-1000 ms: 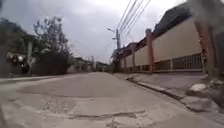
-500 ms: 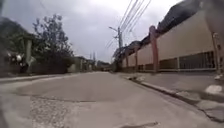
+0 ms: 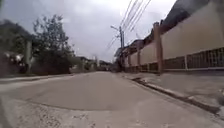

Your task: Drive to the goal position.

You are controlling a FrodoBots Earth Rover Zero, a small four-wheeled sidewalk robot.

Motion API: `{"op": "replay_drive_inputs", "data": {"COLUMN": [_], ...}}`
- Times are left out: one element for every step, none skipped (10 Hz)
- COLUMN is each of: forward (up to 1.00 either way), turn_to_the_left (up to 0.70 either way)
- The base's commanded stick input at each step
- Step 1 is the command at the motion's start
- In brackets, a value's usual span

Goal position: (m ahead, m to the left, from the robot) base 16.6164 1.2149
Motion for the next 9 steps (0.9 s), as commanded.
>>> {"op": "replay_drive_inputs", "data": {"forward": [0.70,0.70,0.70,0.70,0.70,0.70,0.70,0.70,0.70], "turn_to_the_left": [0.00,0.00,0.00,0.00,0.00,0.00,0.00,0.00,0.00]}}
